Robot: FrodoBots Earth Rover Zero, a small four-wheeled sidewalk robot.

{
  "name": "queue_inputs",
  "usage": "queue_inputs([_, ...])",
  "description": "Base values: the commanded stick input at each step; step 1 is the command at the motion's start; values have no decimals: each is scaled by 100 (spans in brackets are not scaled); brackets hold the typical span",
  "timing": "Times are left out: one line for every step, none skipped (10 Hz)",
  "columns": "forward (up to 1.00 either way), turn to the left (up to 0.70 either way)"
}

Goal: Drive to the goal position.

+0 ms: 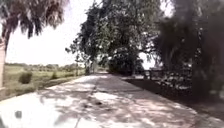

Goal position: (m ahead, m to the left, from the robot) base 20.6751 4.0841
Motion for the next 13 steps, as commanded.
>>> queue_inputs([100, 0])
queue_inputs([100, 0])
queue_inputs([100, 0])
queue_inputs([100, 0])
queue_inputs([100, 0])
queue_inputs([100, 0])
queue_inputs([100, 0])
queue_inputs([100, 0])
queue_inputs([100, 0])
queue_inputs([100, 0])
queue_inputs([100, 0])
queue_inputs([100, 0])
queue_inputs([100, 0])
